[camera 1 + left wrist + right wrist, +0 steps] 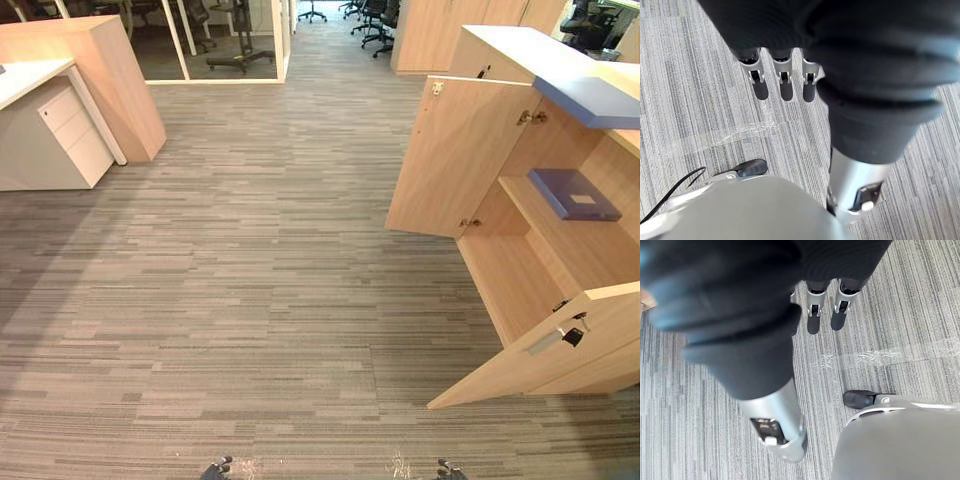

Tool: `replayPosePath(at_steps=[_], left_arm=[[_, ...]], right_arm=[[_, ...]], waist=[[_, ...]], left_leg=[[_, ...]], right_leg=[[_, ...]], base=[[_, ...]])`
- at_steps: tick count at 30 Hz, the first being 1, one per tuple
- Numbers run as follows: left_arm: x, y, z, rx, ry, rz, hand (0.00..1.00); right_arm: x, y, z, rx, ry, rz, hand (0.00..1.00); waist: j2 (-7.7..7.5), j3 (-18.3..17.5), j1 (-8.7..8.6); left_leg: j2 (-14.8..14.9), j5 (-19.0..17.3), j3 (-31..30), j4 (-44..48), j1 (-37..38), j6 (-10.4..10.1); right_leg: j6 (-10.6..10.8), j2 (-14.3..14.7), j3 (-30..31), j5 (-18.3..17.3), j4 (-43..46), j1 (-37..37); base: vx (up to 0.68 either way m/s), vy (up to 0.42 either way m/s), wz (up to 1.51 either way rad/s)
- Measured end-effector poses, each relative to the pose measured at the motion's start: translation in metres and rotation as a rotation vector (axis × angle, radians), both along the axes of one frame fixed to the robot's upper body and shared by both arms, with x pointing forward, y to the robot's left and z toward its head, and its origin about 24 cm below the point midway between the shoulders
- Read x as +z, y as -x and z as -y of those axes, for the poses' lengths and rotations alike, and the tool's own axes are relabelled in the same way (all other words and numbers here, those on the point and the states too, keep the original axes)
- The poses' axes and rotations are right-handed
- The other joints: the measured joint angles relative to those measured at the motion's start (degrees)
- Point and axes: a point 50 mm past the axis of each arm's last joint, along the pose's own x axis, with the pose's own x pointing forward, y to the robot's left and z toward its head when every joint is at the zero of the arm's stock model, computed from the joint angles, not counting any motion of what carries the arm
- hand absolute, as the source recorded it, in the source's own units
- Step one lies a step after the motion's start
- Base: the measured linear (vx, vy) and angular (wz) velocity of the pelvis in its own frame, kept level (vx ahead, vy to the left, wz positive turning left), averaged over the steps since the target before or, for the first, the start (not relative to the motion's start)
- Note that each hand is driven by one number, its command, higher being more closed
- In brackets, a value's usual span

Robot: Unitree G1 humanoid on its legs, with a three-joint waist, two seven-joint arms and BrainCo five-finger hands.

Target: Walk over to the cabinet, pick up the folder, carry it to the office cabinet, place the folder inside the office cabinet, then close the office cabinet door

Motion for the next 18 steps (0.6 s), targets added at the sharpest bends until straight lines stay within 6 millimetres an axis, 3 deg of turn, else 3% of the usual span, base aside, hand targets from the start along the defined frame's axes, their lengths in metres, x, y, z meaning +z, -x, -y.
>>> replayPosePath(at_steps=[18], left_arm=[[0.0017, -0.0023, -0.0013, 0.032, -0.049, 0.039, 0.00]], right_arm=[[0.0007, -0.0037, -0.0008, 0.017, 0.030, 0.009, 0.00]], waist=[[-0.31, 1.00, 0.06]], left_leg=[[0.05, -0.09, 0.28, 0.10, 0.77, -0.06]], right_leg=[[-0.05, 0.03, 0.21, 0.03, -0.01, 0.69]], base=[[0.00, 0.000, 0.00]])
